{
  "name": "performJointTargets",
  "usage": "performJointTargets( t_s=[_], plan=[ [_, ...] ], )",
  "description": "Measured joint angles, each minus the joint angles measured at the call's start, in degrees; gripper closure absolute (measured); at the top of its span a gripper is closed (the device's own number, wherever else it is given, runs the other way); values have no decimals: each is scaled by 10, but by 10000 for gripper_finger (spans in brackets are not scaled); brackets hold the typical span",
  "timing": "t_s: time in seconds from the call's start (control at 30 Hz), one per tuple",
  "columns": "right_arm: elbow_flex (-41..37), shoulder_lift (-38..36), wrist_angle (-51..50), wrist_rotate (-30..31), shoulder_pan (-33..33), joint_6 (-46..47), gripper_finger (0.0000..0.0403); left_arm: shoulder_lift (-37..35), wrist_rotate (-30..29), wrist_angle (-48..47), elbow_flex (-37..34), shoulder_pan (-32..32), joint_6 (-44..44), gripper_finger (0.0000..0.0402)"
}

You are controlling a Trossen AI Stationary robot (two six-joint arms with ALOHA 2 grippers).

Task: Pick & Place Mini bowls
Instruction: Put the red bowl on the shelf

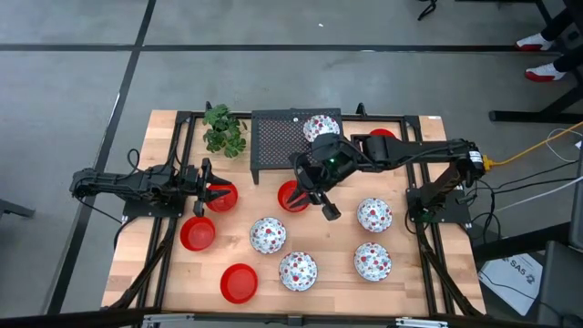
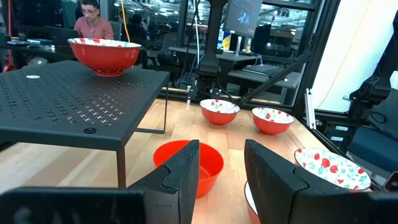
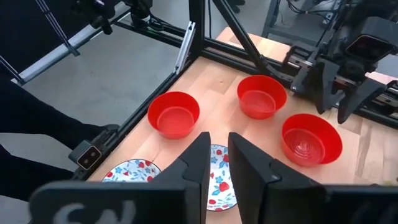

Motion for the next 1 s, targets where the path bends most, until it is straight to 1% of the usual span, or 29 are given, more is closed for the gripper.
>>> performJointTargets(
  t_s=[0.37, 0.53, 0.63, 0.8, 1.0],
  plan=[
    [0, 0, -5, 0, 23, -7, 345, 0, 0, 0, 0, 0, 0, 279],
    [0, 0, -24, 2, 44, -70, 345, 0, 0, 0, 0, 0, 0, 279],
    [0, 0, -38, 2, 59, -89, 345, 0, 0, 0, 0, 0, 0, 279],
    [0, 0, -48, 47, 79, -91, 345, 0, 0, 0, 0, 0, 0, 279],
    [0, 0, -47, 52, 82, -90, 345, 0, 0, 0, 0, 0, 0, 279]
  ],
)
